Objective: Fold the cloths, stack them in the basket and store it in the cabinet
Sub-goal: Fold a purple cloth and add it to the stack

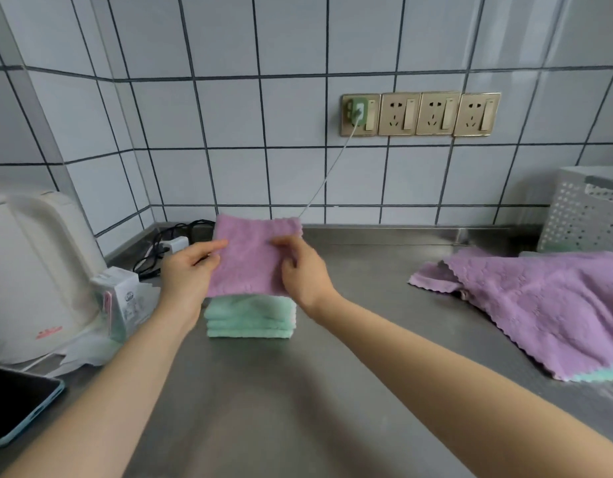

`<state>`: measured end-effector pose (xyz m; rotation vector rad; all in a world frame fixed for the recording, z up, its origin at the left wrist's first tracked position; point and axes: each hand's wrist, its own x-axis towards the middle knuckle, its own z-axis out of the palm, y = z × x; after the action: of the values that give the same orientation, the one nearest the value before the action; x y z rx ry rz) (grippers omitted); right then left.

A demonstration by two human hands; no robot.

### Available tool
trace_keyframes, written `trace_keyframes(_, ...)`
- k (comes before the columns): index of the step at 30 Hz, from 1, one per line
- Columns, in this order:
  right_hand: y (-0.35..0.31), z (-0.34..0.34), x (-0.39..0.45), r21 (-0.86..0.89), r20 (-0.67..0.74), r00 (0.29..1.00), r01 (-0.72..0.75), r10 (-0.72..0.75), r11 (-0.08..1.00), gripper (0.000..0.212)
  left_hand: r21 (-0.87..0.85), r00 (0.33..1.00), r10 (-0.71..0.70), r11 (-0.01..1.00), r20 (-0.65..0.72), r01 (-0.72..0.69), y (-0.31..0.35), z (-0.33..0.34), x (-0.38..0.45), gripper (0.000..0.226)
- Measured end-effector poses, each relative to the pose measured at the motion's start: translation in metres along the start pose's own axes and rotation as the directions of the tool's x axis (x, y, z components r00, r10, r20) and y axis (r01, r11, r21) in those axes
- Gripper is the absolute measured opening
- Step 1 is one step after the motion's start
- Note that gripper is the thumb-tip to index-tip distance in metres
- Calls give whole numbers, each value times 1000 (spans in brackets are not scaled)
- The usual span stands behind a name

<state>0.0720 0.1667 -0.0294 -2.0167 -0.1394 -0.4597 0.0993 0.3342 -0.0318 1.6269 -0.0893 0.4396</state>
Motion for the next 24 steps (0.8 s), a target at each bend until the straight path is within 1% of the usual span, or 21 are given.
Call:
trace_keyframes(2,14,24,12,-70,41,994,-99,102,993,43,94,994,-80,993,69,73,-22,-4,10,27)
trace_keyframes(4,30,37,14,-107,91,964,-239,249,965,34,262,971,-181,955,154,136,-45,-6,8,42)
trace_keyframes(5,37,40,13,-117,102,952,-275,287,954,31,325,963,-203,936,180,136,-55,-8,6,49)
trace_keyframes(6,41,41,12,-126,106,951,-277,290,953,29,342,960,-207,930,189,134,-61,-9,4,53)
trace_keyframes(11,45,40,12,-122,109,971,-198,211,973,36,266,977,-139,959,160,93,-68,-10,6,57)
trace_keyframes(13,42,39,13,-133,80,987,-125,136,983,33,269,984,-88,962,155,43,-66,-10,9,58)
trace_keyframes(15,42,39,13,-135,53,994,-86,94,987,32,306,987,-34,952,155,-15,-63,-8,10,58)
trace_keyframes(19,45,44,12,-142,72,980,-174,185,975,36,437,987,-22,898,157,-50,-67,-6,13,53)
trace_keyframes(21,45,46,13,-164,76,978,-181,196,970,38,453,989,-27,891,145,-42,-70,-6,11,49)
trace_keyframes(23,46,45,12,-242,88,978,-163,189,957,39,468,991,-26,883,132,-39,-70,-6,7,45)
trace_keyframes(24,47,43,11,-314,99,977,-148,187,938,40,481,991,-27,876,131,-40,-69,-6,6,42)
